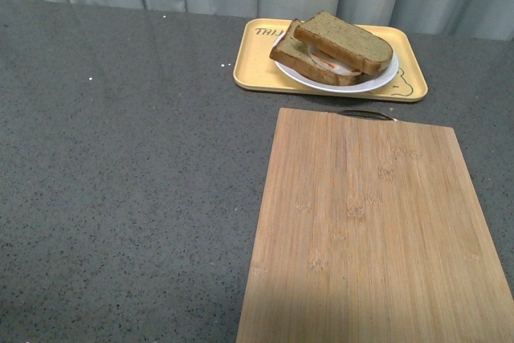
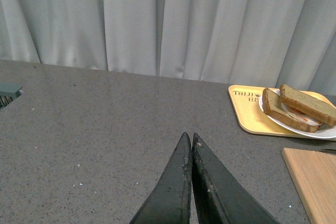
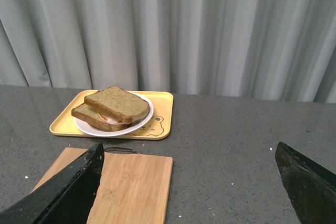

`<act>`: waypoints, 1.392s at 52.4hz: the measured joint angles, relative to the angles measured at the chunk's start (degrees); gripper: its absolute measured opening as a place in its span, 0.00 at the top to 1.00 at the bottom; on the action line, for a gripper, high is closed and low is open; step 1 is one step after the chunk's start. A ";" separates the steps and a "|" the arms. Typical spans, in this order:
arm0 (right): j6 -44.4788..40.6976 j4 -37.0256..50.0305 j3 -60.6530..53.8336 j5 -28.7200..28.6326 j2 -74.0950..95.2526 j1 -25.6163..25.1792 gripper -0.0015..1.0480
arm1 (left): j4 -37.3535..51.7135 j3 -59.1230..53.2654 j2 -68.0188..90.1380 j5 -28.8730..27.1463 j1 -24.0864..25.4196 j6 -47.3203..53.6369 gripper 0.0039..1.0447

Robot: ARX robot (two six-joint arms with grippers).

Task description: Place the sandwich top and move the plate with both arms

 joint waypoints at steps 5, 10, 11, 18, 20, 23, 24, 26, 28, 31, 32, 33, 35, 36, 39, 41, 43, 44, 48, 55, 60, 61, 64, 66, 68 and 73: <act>0.00 0.00 0.00 0.00 0.00 0.00 0.09 | -2.05 0.00 -2.12 0.02 0.00 0.00 0.97; 0.00 0.00 0.00 0.00 0.00 0.00 0.09 | -3.72 0.00 -3.80 0.02 0.00 0.00 0.97; 0.00 0.00 0.00 0.00 0.00 0.00 0.09 | -3.91 0.00 -4.00 0.02 -0.02 0.00 0.97; 0.00 0.00 0.00 0.00 0.00 0.00 0.09 | -6.29 0.00 -6.38 0.02 0.00 0.00 0.97; 0.00 0.00 0.00 0.00 0.00 0.00 0.09 | -7.10 0.00 -7.19 0.02 -0.02 0.00 0.97; 0.00 0.00 0.00 0.00 0.00 0.00 0.09 | -8.17 0.00 -8.26 0.02 0.00 0.00 0.97; 0.00 0.00 0.00 0.00 0.00 0.00 0.09 | -8.33 0.00 -8.41 0.02 0.00 0.00 0.97; 0.00 0.00 -0.02 0.00 0.00 0.00 0.09 | -8.90 0.00 -8.98 0.02 0.00 0.00 0.97; 0.00 0.00 0.00 0.00 0.00 0.00 0.09 | -9.57 0.00 -9.64 0.02 0.00 0.00 0.97; 0.00 0.00 0.00 0.00 0.00 0.00 0.09 | -10.78 0.02 -10.84 0.00 0.00 0.02 0.97; 0.00 0.00 -0.02 -0.02 0.00 0.00 0.09 | -12.68 0.02 -12.37 -0.02 0.00 0.00 0.97; 0.00 0.00 0.00 0.00 0.00 0.00 0.09 | -13.86 0.02 -13.07 -0.02 0.00 0.02 0.97; 0.00 0.00 -0.02 0.00 0.00 0.00 0.09 | -18.25 0.02 -16.26 0.07 0.00 0.02 0.97; 0.00 0.00 0.00 0.00 0.00 0.00 0.09 | -18.91 0.02 -16.90 0.02 0.00 0.02 0.97; 0.00 0.00 0.00 0.00 0.00 0.00 0.09 | -19.89 0.02 -19.26 0.04 0.00 0.02 0.97; 0.00 0.00 0.00 -0.02 0.00 0.00 0.09 | -20.02 0.02 -19.76 0.04 0.00 0.02 0.97; 0.00 0.02 -0.02 -0.02 0.00 0.00 0.09 | -20.15 0.02 -19.85 0.02 0.00 0.02 0.97; 0.00 0.00 -0.02 0.00 0.00 0.00 0.09 | -20.17 0.02 -19.85 0.04 0.00 0.02 0.97; 0.00 0.00 0.00 0.00 0.00 0.00 0.09 | -20.17 0.02 -19.87 0.04 0.00 0.02 0.88; 0.00 0.00 0.00 0.00 0.00 0.00 0.09 | -20.17 0.02 -19.93 0.02 0.00 0.02 0.67; 0.00 0.00 -0.02 0.00 0.00 0.00 0.09 | -20.20 0.02 -19.93 0.02 0.00 0.02 0.48; 0.00 0.00 -0.02 -0.02 0.00 0.00 0.09 | -20.17 0.02 -19.93 0.02 0.00 0.02 0.43; 0.00 0.00 0.00 0.00 0.00 0.00 0.09 | -20.17 0.02 -19.96 0.04 0.00 0.02 0.33; 0.00 0.00 0.00 0.00 0.00 0.00 0.09 | -20.17 0.02 -19.93 0.04 0.00 0.02 0.27; 0.00 0.00 -0.02 0.00 0.00 0.00 0.09 | -20.17 0.02 -19.93 0.04 0.00 0.02 0.22; 0.00 0.00 -0.02 0.00 0.00 0.00 0.09 | -20.17 0.02 -19.96 0.02 0.00 0.02 0.05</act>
